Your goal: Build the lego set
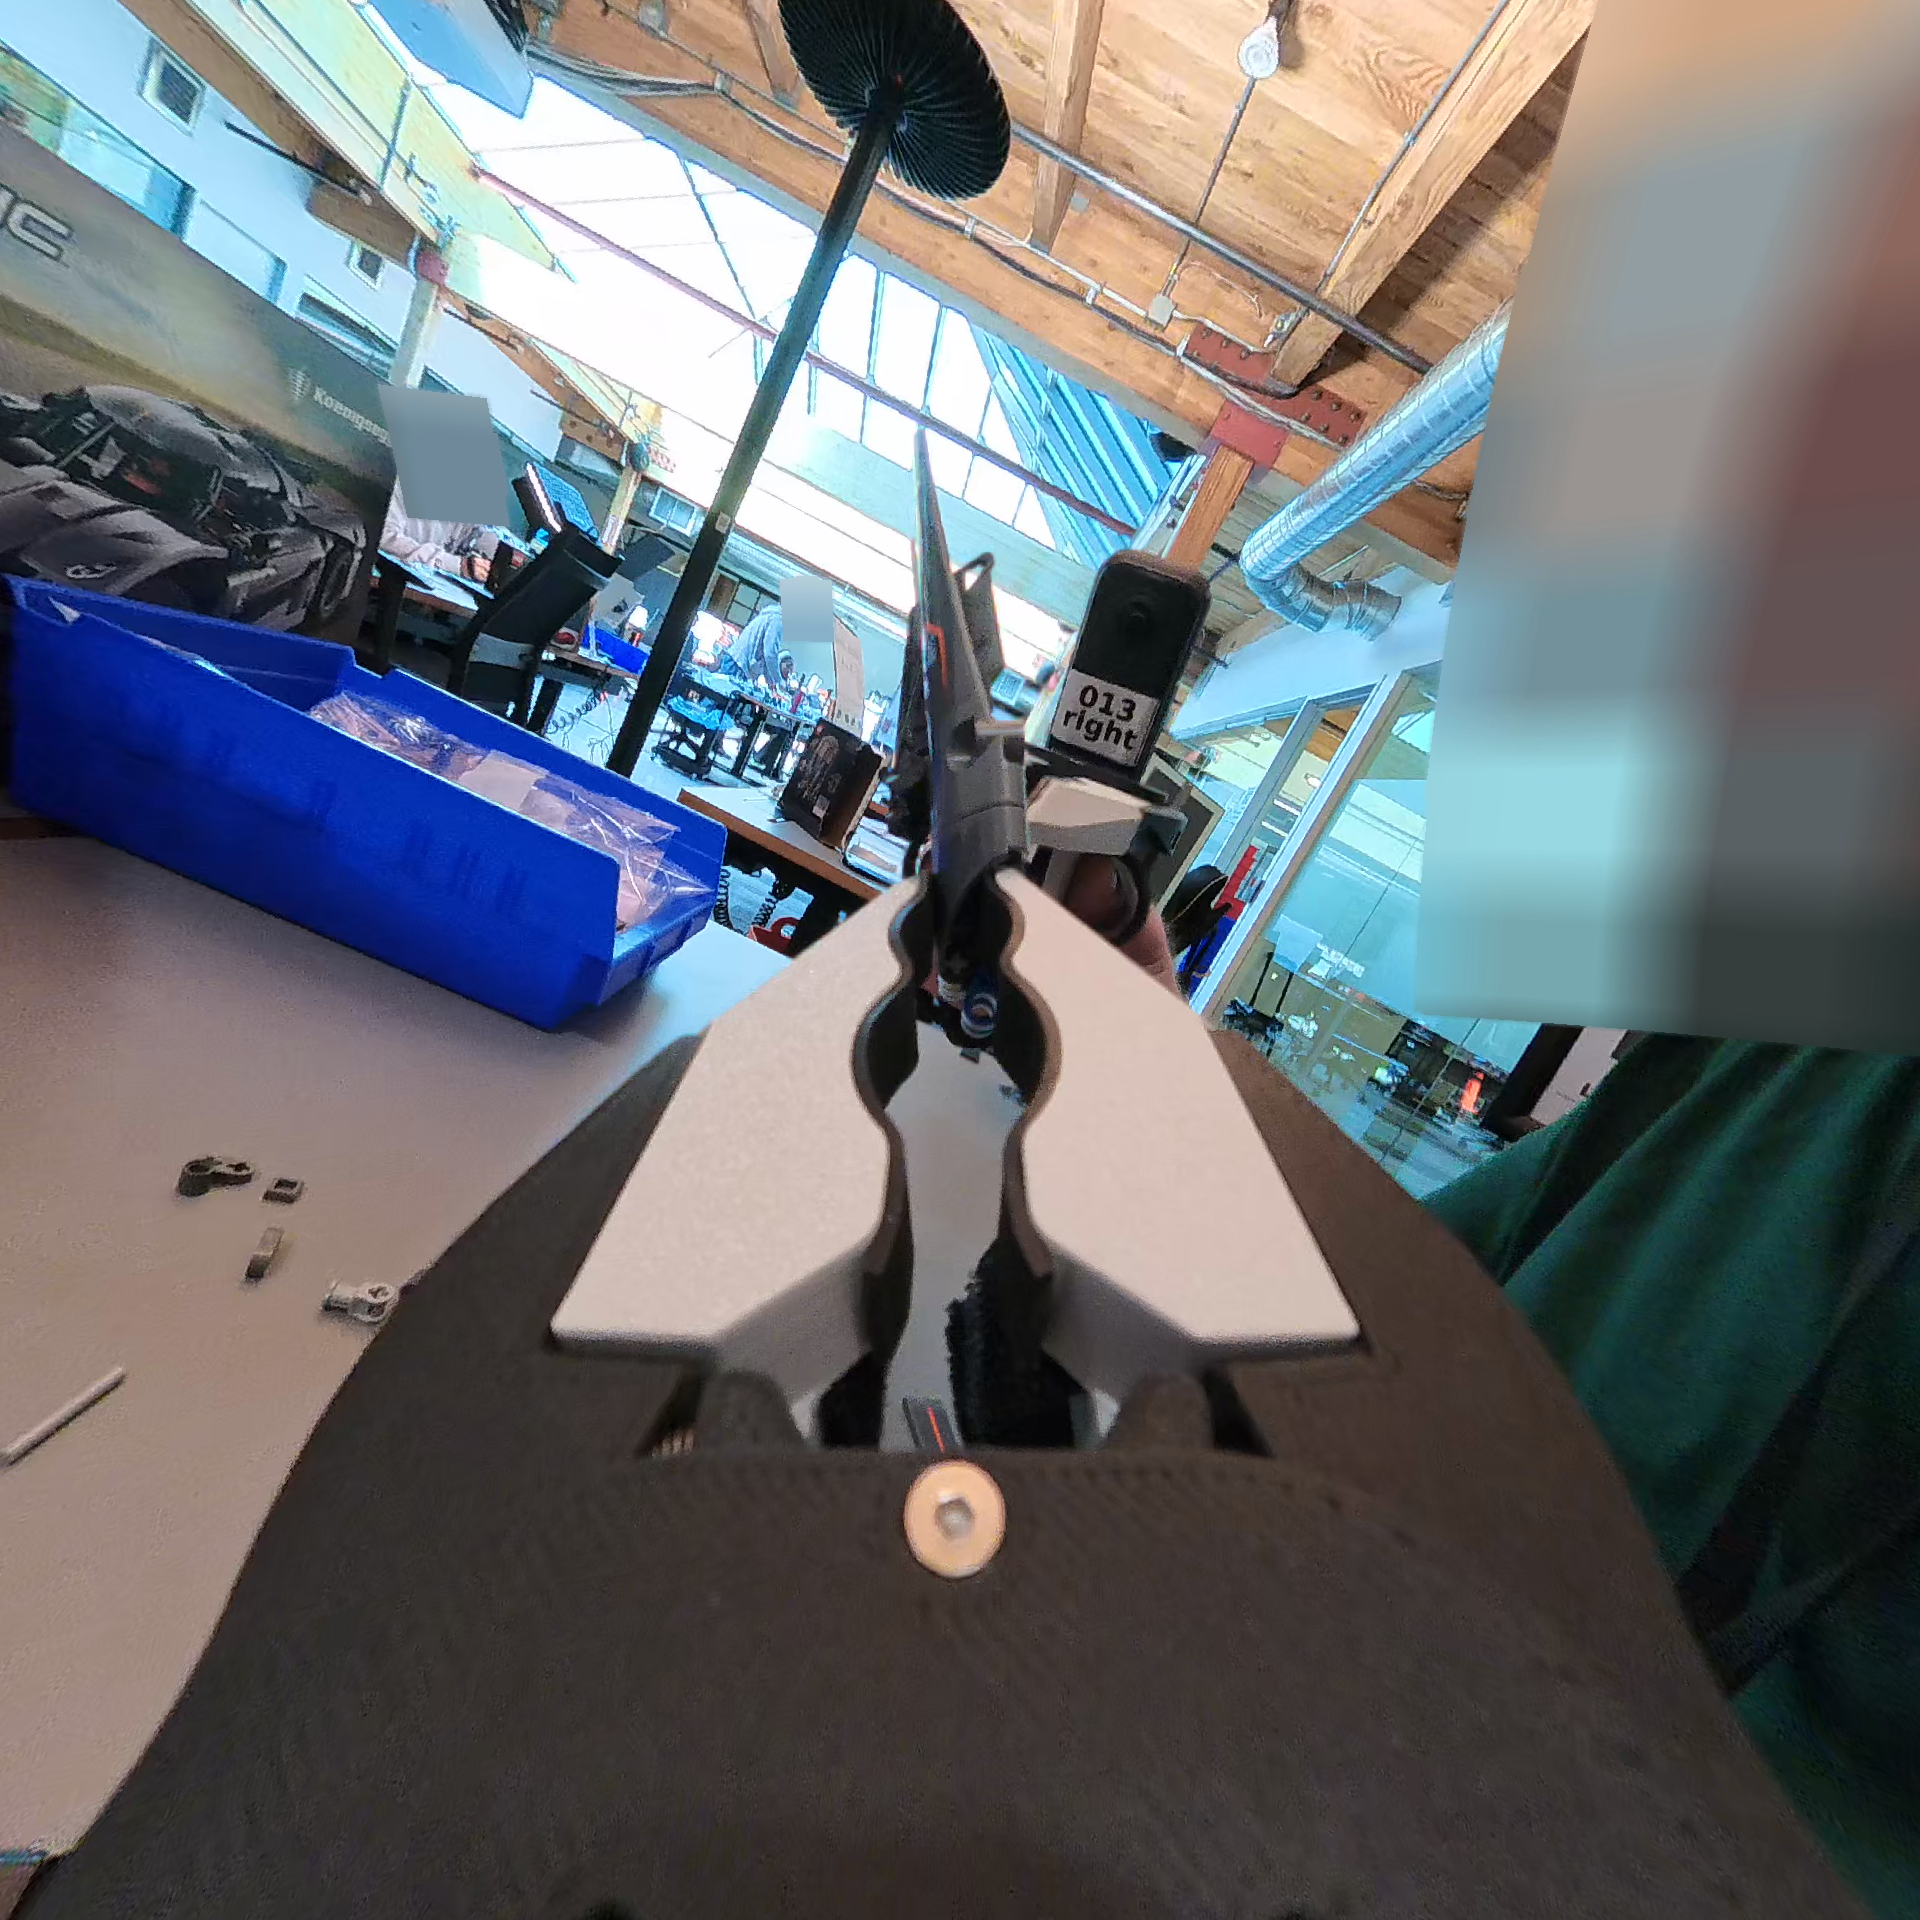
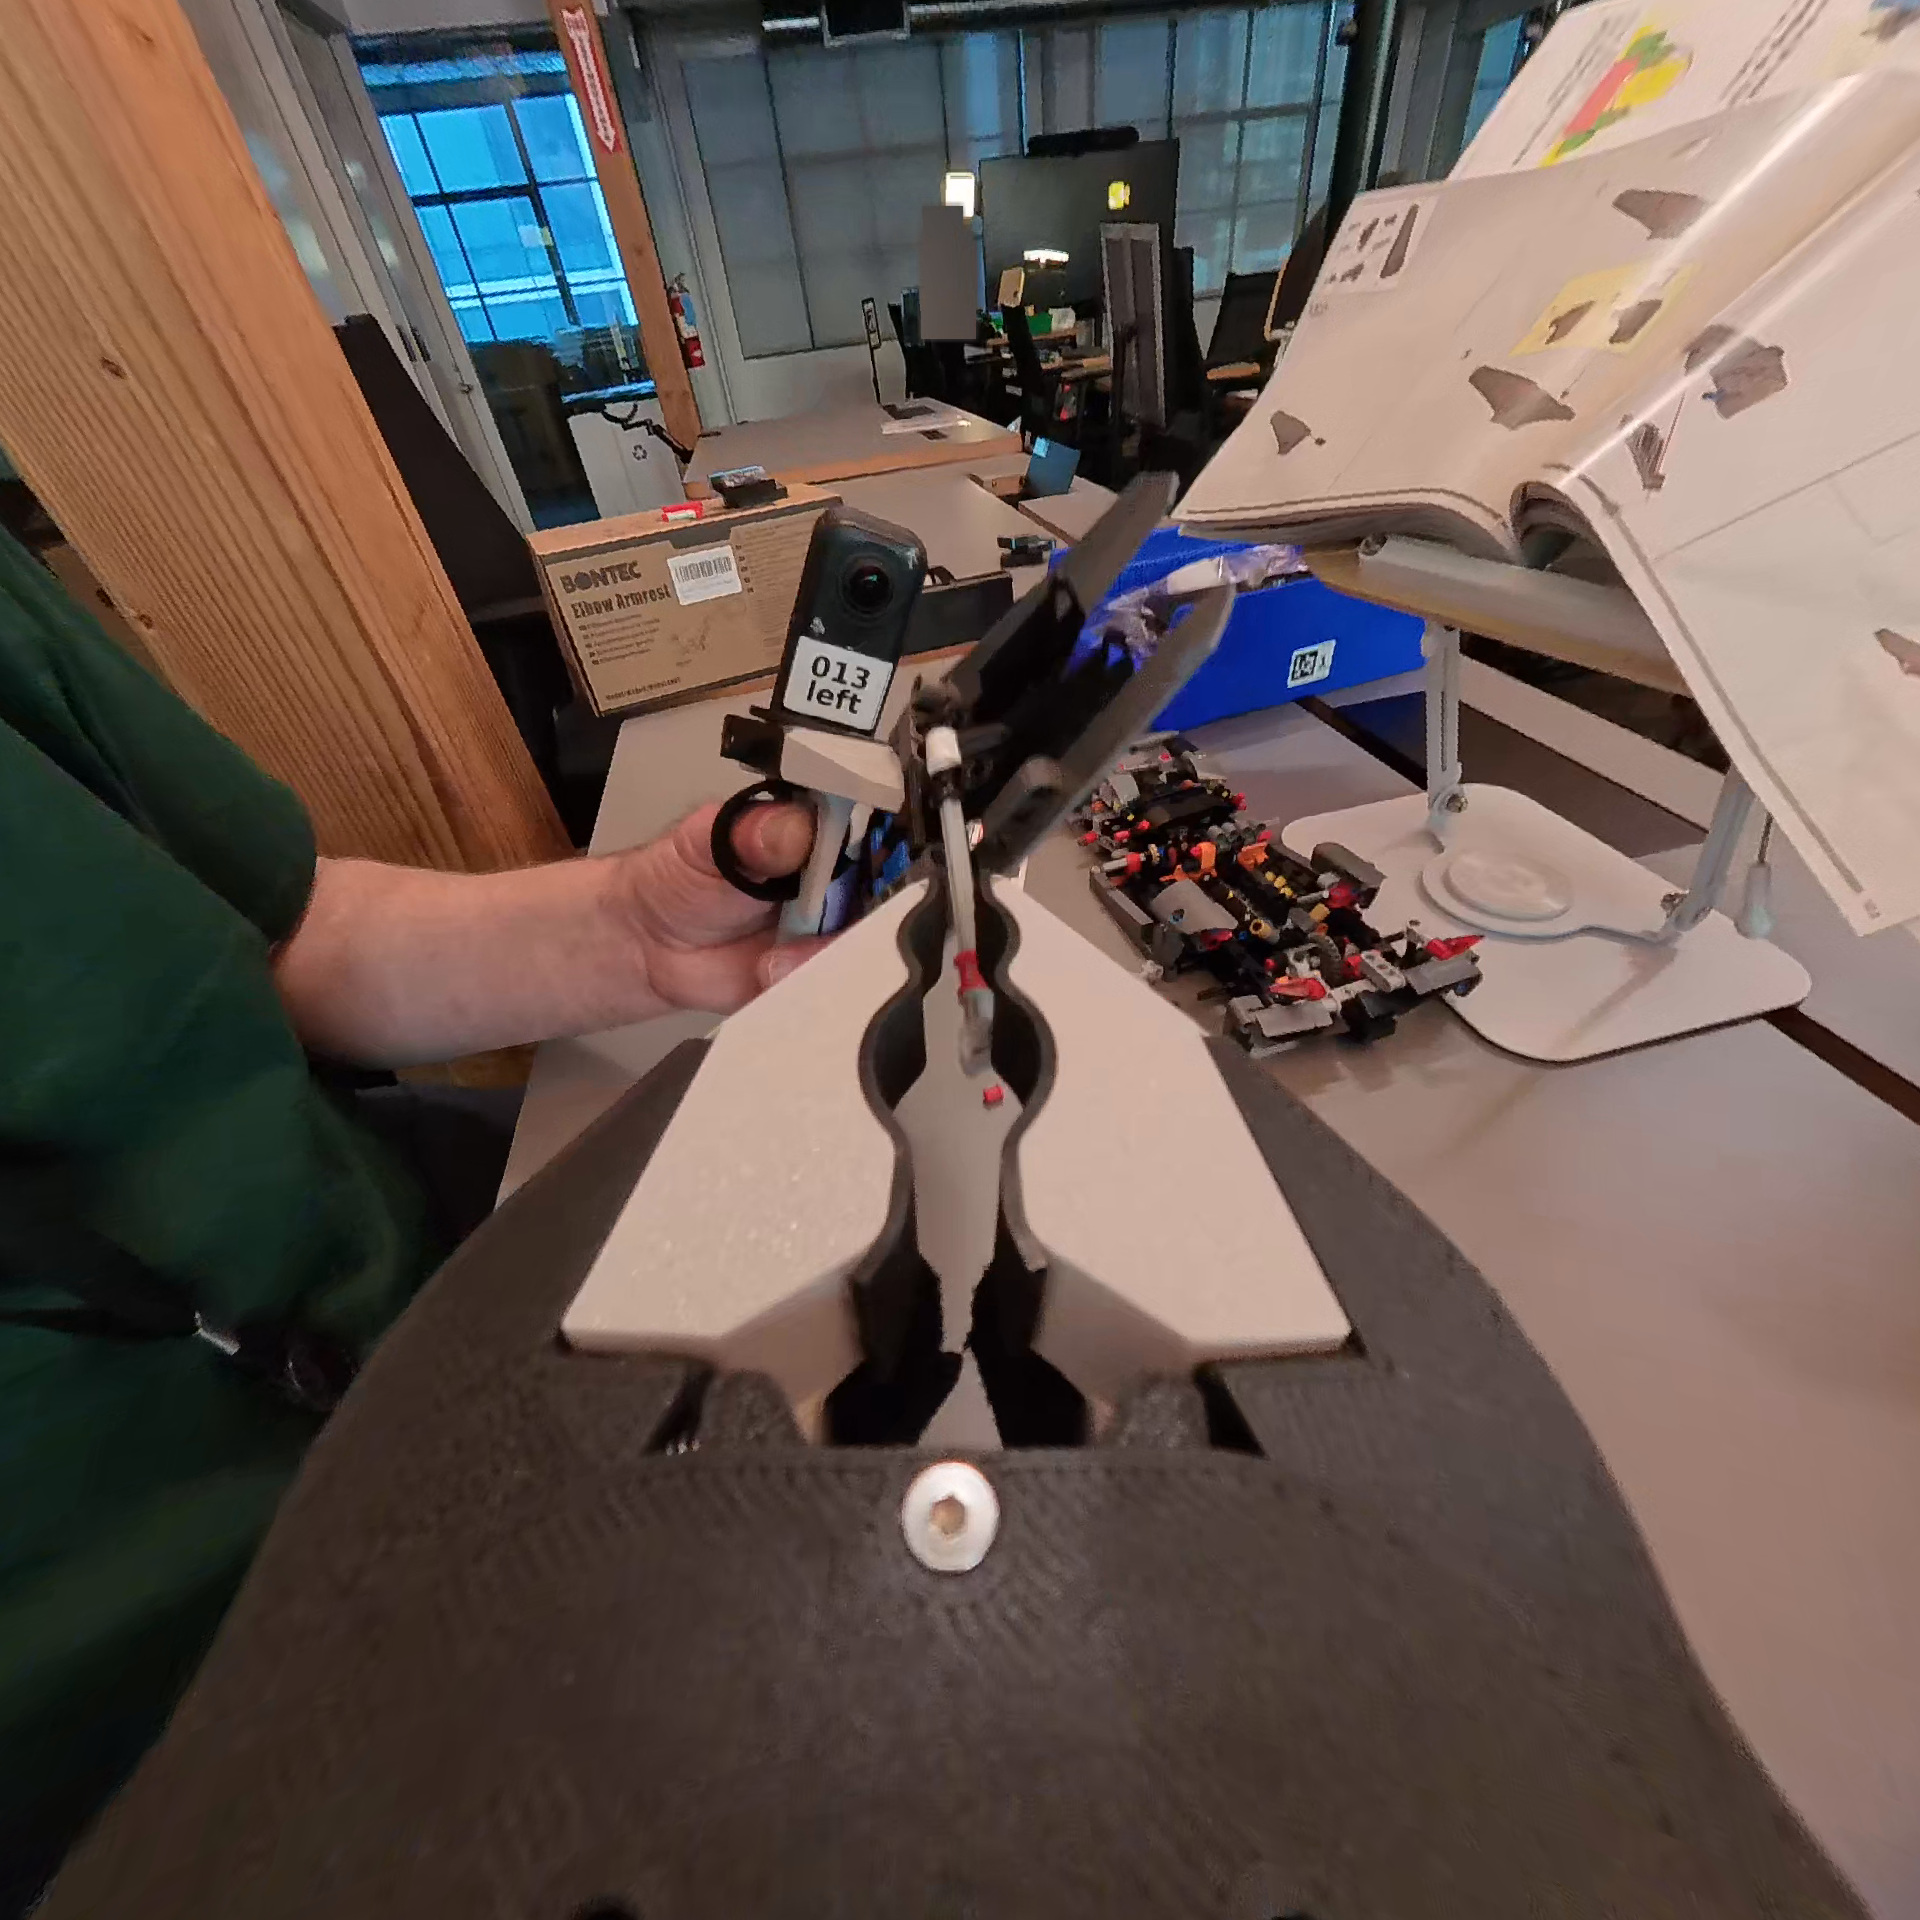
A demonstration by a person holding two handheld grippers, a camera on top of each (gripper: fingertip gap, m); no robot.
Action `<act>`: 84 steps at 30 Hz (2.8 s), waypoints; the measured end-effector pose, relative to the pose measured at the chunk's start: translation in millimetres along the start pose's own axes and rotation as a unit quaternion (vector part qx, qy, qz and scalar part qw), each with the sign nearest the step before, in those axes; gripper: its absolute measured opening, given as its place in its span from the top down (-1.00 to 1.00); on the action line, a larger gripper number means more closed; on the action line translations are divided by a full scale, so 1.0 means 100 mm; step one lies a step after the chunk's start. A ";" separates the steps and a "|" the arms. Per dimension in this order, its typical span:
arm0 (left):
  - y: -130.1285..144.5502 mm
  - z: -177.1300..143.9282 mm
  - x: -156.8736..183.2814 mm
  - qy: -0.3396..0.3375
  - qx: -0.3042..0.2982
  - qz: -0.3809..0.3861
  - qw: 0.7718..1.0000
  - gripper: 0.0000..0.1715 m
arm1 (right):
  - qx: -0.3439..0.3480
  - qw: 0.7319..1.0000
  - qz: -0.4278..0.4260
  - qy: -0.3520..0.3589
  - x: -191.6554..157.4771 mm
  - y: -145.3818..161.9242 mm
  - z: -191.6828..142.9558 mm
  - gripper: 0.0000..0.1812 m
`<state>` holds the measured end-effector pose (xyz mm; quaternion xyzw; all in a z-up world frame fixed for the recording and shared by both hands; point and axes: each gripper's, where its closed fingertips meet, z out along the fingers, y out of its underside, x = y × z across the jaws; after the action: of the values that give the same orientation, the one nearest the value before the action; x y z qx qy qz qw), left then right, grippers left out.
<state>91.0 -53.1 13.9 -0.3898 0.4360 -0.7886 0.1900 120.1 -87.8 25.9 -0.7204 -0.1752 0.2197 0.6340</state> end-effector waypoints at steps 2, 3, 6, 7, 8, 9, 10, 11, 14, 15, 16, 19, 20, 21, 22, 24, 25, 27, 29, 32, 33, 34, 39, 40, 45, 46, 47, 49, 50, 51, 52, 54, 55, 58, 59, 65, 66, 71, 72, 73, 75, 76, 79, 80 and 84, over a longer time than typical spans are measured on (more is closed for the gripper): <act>0.03 0.03 0.01 0.001 -0.009 0.004 1.000 0.94 | 0.001 1.000 -0.007 0.005 0.00 -0.01 0.00 1.00; 0.04 0.04 0.03 0.005 -0.007 0.003 1.000 0.94 | 0.001 1.000 -0.009 0.008 0.00 -0.01 0.00 1.00; 0.04 0.06 0.04 0.005 -0.004 0.001 1.000 0.94 | -0.004 1.000 -0.010 0.011 0.01 0.00 0.00 1.00; 0.04 0.07 0.04 0.006 -0.005 0.002 1.000 0.94 | 0.000 1.000 -0.011 0.011 0.00 -0.01 0.00 1.00; 0.04 0.08 0.05 0.009 -0.004 0.000 1.000 0.94 | 0.004 1.000 -0.009 0.010 0.00 -0.02 0.00 1.00; 0.04 0.08 0.05 0.010 -0.003 -0.003 1.000 0.94 | 0.006 1.000 -0.006 0.009 0.01 -0.03 -0.02 1.00; 0.04 0.09 0.05 0.010 -0.002 -0.005 1.000 0.94 | 0.015 1.000 -0.003 0.010 0.02 -0.05 -0.04 0.97; 0.05 0.10 0.04 0.010 -0.002 -0.005 1.000 0.94 | 0.026 1.000 0.004 0.009 0.03 -0.09 -0.08 0.91; 0.05 0.12 0.05 0.013 0.000 -0.013 1.000 0.94 | 0.048 0.998 0.028 0.005 0.08 -0.16 -0.26 0.81; 0.05 0.13 0.05 0.014 0.002 -0.015 1.000 0.94 | 0.050 0.998 0.031 0.004 0.09 -0.17 -0.33 0.76; 0.05 0.13 0.05 0.015 0.004 -0.018 1.000 0.94 | 0.047 0.999 0.027 0.003 0.08 -0.16 -0.38 0.73; 0.07 0.16 0.04 0.017 0.005 -0.023 1.000 0.94 | 0.001 1.000 0.011 0.008 0.04 -0.01 -0.38 0.64; 0.07 0.17 0.04 0.017 0.004 -0.023 1.000 0.94 | -0.016 1.000 0.001 0.017 0.02 0.05 -0.35 0.64; 0.08 0.18 0.04 0.018 0.004 -0.024 1.000 0.94 | -0.031 0.999 -0.011 0.027 0.02 0.10 -0.31 0.65; 0.09 0.20 0.05 0.020 0.004 -0.026 0.999 0.94 | -0.042 0.998 -0.024 0.034 0.01 0.15 -0.28 0.67; 0.10 0.22 0.06 0.023 0.002 -0.027 0.999 0.94 | -0.049 0.997 -0.039 0.045 -0.01 0.18 -0.24 0.79; 0.11 0.24 0.07 0.024 0.001 -0.026 0.999 0.94 | -0.045 0.997 -0.040 0.042 -0.03 0.17 -0.24 0.87; 0.12 0.25 0.09 0.025 -0.001 -0.025 0.999 0.94 | -0.035 0.998 -0.037 0.036 -0.04 0.16 -0.25 0.94; 0.13 0.25 0.10 0.025 -0.003 -0.025 0.999 0.94 | -0.033 0.998 -0.034 0.035 -0.05 0.16 -0.26 0.95; 0.13 0.26 0.10 0.026 -0.003 -0.026 0.999 0.95 | -0.028 0.998 -0.032 0.035 -0.06 0.16 -0.27 0.95; 0.13 0.27 0.10 0.026 -0.003 -0.026 0.999 0.94 | -0.028 0.998 -0.032 0.036 -0.06 0.16 -0.27 0.95; 0.13 0.27 0.10 0.026 -0.002 -0.026 0.999 0.95 | -0.026 0.999 -0.032 0.036 -0.06 0.15 -0.27 0.95; 0.14 0.28 0.11 0.028 0.001 -0.028 0.999 0.94 | -0.021 0.999 -0.023 0.030 -0.06 0.15 -0.28 0.95; 0.14 0.28 0.10 0.027 0.000 -0.027 0.999 0.94 | -0.019 0.999 -0.022 0.030 -0.06 0.15 -0.28 0.95; 0.13 0.29 0.10 0.027 0.001 -0.025 0.999 0.94 | -0.011 1.000 -0.012 0.023 -0.06 0.13 -0.28 0.95; 0.13 0.29 0.10 0.027 0.001 -0.024 0.999 0.94 | -0.010 1.000 -0.009 0.022 -0.05 0.13 -0.29 0.95; 0.13 0.29 0.10 0.025 0.001 -0.023 0.999 0.94 | -0.010 1.000 -0.007 0.022 -0.05 0.13 -0.29 0.95; 0.13 0.29 0.10 0.026 0.002 -0.023 0.999 0.95 | -0.006 1.000 0.000 0.018 -0.05 0.13 -0.29 0.95; 0.13 0.29 0.10 0.026 0.002 -0.023 0.999 0.94 | -0.005 1.000 0.004 0.017 -0.04 0.13 -0.29 0.95; 0.13 0.29 0.09 0.026 0.002 -0.023 0.999 0.94 | -0.004 1.000 0.006 0.015 -0.04 0.13 -0.28 0.95; 0.13 0.29 0.09 0.025 0.002 -0.024 0.999 0.94 | -0.001 1.000 0.009 0.015 -0.04 0.13 -0.28 0.95; 0.11 0.29 0.09 0.026 0.007 -0.025 0.999 0.94 | 0.011 1.000 0.012 0.004 -0.06 0.11 -0.27 0.94; 0.11 0.29 0.09 0.026 0.007 -0.027 0.999 0.94 | 0.005 1.000 0.015 0.001 -0.07 0.12 -0.25 0.89; 0.12 0.30 0.08 0.022 0.006 -0.024 0.999 0.94 | 0.007 1.000 0.012 0.015 -0.04 0.13 -0.25 0.69; 0.12 0.30 0.08 0.023 0.008 -0.026 0.999 0.94 | 0.005 1.000 0.012 0.025 -0.02 0.14 -0.27 0.63; 0.12 0.30 0.07 0.025 0.012 -0.031 0.999 0.94 | -0.005 0.997 -0.029 0.069 -0.02 0.21 -0.44 0.73; 0.12 0.30 0.07 0.024 0.012 -0.032 0.999 0.94 | -0.005 0.997 -0.035 0.072 -0.03 0.21 -0.46 0.79; 0.13 0.31 0.07 0.025 0.014 -0.036 0.999 0.94 | -0.020 0.994 -0.062 0.091 -0.02 0.23 -0.47 0.93; 0.13 0.31 0.07 0.024 0.013 -0.036 0.999 0.94 | -0.020 0.994 -0.061 0.091 -0.02 0.23 -0.47 0.93; 0.13 0.31 0.07 0.023 0.013 -0.036 0.999 0.94 | -0.017 0.994 -0.062 0.090 -0.02 0.22 -0.48 0.93; 0.13 0.31 0.07 0.022 0.014 -0.035 0.999 0.94 | -0.016 0.993 -0.068 0.094 -0.01 0.22 -0.49 0.93; 0.11 0.30 0.07 0.021 0.018 -0.035 0.999 0.94 | -0.016 0.992 -0.074 0.098 0.00 0.21 -0.50 0.94; 0.07 0.29 0.06 0.025 0.028 -0.046 0.998 0.94 | -0.017 0.990 -0.088 0.107 0.00 0.21 -0.52 0.94; 0.08 0.29 0.05 0.024 0.025 -0.045 0.998 0.94 | -0.018 0.990 -0.085 0.106 0.00 0.21 -0.52 0.94; 0.13 0.32 0.06 0.027 0.020 -0.045 0.998 0.94 | -0.009 0.994 -0.061 0.087 -0.01 0.21 -0.52 0.94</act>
<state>111.8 -81.1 16.2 -0.3840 0.4071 -0.8150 0.1502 146.6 -134.5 10.8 -0.7305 -0.1651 0.1150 0.6526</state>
